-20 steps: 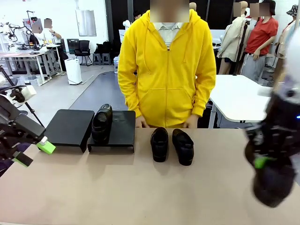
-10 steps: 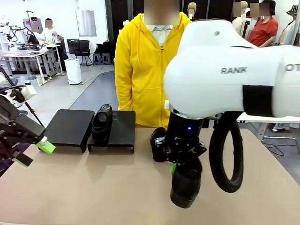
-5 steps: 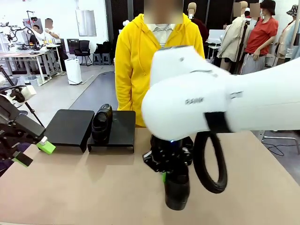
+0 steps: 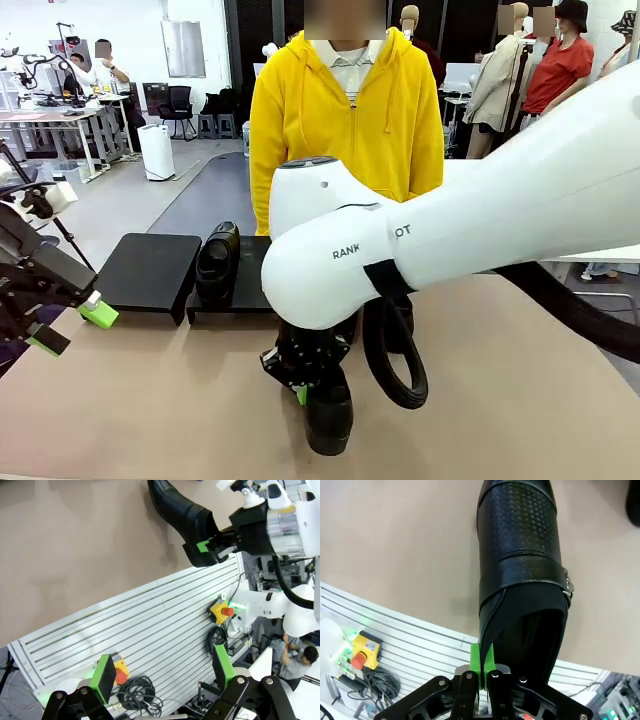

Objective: Organize the shoes by placing them on the stand.
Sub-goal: Pick up one Shoe and place it in the middle of the table.

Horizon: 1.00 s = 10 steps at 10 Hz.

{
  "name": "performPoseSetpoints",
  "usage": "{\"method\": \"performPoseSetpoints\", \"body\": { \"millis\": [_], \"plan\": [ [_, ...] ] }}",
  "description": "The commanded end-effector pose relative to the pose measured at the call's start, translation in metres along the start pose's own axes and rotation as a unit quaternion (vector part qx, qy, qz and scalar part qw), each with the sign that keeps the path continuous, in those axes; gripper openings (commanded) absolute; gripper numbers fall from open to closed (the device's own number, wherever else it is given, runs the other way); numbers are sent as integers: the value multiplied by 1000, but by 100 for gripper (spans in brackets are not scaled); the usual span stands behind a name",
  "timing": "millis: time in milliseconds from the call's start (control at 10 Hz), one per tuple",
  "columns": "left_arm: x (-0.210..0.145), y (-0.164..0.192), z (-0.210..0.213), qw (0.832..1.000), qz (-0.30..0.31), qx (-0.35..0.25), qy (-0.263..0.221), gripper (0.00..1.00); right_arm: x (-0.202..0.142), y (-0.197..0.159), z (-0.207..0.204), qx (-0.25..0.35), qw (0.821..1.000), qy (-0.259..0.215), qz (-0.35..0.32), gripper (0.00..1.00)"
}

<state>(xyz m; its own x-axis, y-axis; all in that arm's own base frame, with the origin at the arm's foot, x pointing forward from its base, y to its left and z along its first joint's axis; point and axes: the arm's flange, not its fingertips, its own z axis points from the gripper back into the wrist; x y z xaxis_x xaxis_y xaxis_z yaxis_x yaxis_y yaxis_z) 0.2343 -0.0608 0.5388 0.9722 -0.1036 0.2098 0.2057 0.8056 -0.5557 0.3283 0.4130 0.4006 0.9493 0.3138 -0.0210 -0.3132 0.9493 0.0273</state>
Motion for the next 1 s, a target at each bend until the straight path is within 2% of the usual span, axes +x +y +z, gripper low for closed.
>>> {"method": "performPoseSetpoints", "body": {
  "millis": [0,300,600,700,800,900],
  "plan": [
    [1,2,2,1000,-8,-8,2,100,22,8,-5,-3,999,-27,-26,0],
    [1,2,2,1000,-8,-8,2,100,41,17,-28,-16,997,-28,-68,0],
    [1,2,2,1000,-8,-8,2,100,47,23,-40,-10,998,-20,-67,0],
    [1,2,2,1000,-8,-8,2,100,48,25,-43,-5,998,-13,-60,58],
    [1,2,2,1000,-8,-8,2,100,49,25,-43,1,998,-11,-58,100],
    [1,2,2,1000,-8,-8,2,100,49,23,-42,6,998,-11,-60,100]
  ]
}}
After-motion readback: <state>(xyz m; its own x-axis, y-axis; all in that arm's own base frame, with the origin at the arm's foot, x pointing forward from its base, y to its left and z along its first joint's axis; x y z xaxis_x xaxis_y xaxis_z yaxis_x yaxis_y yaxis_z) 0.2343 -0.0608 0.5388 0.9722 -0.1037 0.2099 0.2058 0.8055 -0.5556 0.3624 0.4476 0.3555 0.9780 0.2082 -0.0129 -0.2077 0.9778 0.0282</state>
